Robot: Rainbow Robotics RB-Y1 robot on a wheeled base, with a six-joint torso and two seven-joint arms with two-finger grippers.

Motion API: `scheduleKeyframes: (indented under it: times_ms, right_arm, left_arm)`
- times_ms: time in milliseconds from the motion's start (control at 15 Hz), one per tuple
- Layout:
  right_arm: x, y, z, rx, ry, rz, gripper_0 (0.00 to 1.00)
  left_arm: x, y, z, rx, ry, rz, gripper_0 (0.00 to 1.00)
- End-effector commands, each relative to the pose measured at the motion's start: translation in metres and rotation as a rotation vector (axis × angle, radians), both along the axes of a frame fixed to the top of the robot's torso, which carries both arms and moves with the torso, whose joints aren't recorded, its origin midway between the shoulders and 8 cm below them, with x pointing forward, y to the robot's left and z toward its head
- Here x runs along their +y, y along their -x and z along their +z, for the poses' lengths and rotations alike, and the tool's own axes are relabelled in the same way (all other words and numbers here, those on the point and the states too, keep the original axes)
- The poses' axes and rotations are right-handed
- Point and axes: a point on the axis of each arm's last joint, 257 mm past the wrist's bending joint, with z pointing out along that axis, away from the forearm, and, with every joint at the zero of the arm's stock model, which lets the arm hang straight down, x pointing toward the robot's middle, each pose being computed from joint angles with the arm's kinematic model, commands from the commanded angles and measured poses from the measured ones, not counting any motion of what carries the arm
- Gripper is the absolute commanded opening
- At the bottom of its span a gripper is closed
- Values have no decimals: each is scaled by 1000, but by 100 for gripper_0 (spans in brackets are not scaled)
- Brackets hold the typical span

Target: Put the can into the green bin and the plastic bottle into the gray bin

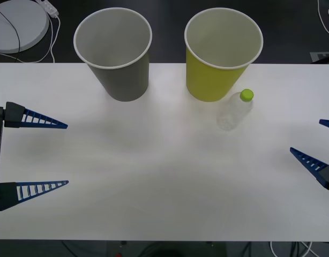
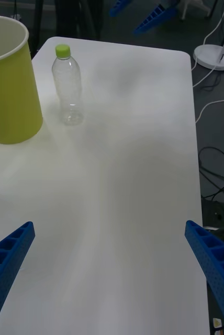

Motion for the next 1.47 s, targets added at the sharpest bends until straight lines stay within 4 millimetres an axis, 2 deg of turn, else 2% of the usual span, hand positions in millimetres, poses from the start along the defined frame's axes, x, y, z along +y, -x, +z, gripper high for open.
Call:
scheduleKeyframes:
  times_ms: [67,467,800,1200,1467]
  right_arm:
    - [9,-7,-11,13,-50,-15,100]
    - [32,-34,-32,28,-143,-1,100]
    - [45,-59,-35,-30,-124,0,100]
    - [69,-79,-44,-34,-143,1,100]
    - [77,-94,-48,-47,-136,-1,100]
  left_arm:
    - [0,0,0,0,0,0,100]
    - [0,0,0,0,0,0,100]
    - [0,0,0,0,0,0,100]
    - [0,0,0,0,0,0,100]
    - [0,0,0,0,0,0,100]
